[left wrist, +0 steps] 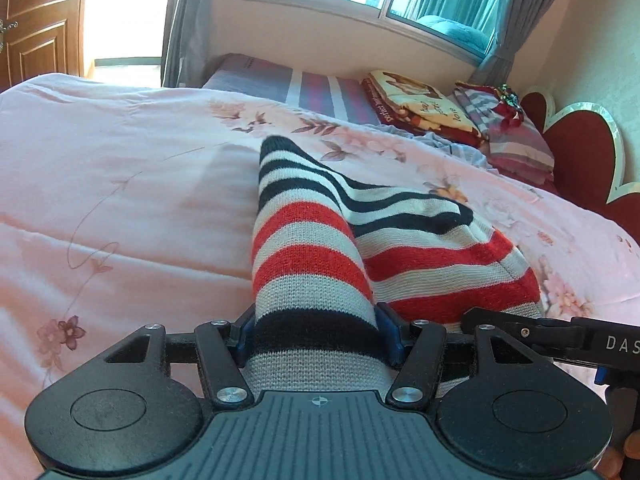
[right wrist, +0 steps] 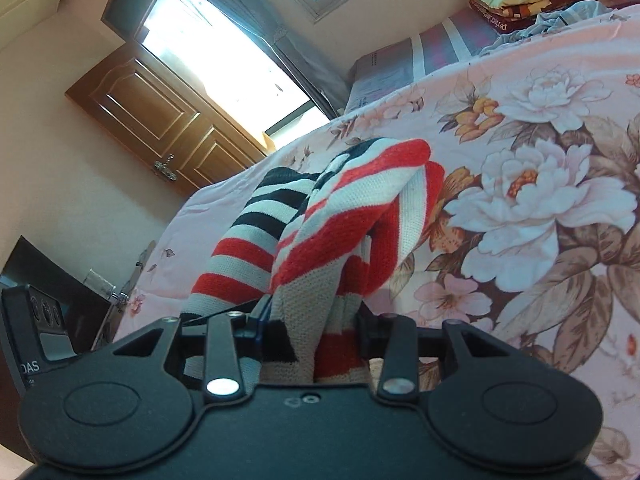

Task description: Fold small clothes

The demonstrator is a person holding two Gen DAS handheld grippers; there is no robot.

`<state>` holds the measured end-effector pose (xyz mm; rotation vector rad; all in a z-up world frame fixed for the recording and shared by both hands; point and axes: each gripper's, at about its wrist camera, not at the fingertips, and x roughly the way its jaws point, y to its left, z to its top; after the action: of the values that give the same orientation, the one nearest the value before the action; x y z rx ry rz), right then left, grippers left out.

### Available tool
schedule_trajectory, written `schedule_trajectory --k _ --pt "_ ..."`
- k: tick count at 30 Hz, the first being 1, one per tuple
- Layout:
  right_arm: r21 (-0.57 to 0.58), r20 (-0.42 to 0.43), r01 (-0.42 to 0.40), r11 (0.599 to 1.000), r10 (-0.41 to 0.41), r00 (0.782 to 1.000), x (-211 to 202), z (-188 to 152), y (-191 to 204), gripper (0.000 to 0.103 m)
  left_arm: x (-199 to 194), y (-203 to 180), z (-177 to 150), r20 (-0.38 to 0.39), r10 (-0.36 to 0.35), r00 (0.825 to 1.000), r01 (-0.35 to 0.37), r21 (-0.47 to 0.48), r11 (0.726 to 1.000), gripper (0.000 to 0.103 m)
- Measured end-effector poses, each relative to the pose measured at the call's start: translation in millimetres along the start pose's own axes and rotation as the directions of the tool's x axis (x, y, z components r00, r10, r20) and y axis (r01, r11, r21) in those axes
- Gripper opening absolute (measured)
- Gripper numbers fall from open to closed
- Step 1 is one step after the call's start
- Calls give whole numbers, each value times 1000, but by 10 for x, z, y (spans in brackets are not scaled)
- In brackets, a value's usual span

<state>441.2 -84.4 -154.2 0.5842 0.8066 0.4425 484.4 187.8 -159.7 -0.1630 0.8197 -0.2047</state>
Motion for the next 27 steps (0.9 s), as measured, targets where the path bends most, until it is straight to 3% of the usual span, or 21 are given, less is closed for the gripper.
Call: schedule_trajectory --k 2,4,8,11,15,18,20,23,25,27 --pt "-3 -2 73 997 -73 997 135 -111 -56 39 78 171 -106 5 -54 999 54 -19 998 68" --pt "19 7 101 995 -101 995 174 -220 -171 51 86 194 -166 28 -57 998 57 -18 998 74" --pt "57 32 127 990 -128 991 61 -258 -187 51 -33 209 -188 22 -77 997 78 -77 994 75" --pt "41 83 189 981 -192 978 -216 -244 5 44 -330 210 -246 38 -94 995 93 24 995 75" --pt "-123 142 239 963 -222 965 -536 -398 511 44 -449 246 -351 6 -96 995 95 57 994 75" --pt "-196 118 264 944 -244 963 -461 -602 791 41 -365 288 -421 -25 -101 995 102 29 994 76" --pt "-234 97 336 912 -322 942 -311 -752 807 38 -340 288 -468 -23 -91 996 92 37 995 84" --pt "-290 113 469 834 -457 883 -152 -952 669 37 -326 296 -480 -27 -92 995 94 49 994 86" --pt "-251 107 453 856 -440 892 -185 -949 560 44 -356 283 -455 -27 -80 996 81 44 996 86" --pt "-228 79 455 861 -449 890 -206 -886 589 44 -412 249 -433 -19 -68 997 69 46 997 86"
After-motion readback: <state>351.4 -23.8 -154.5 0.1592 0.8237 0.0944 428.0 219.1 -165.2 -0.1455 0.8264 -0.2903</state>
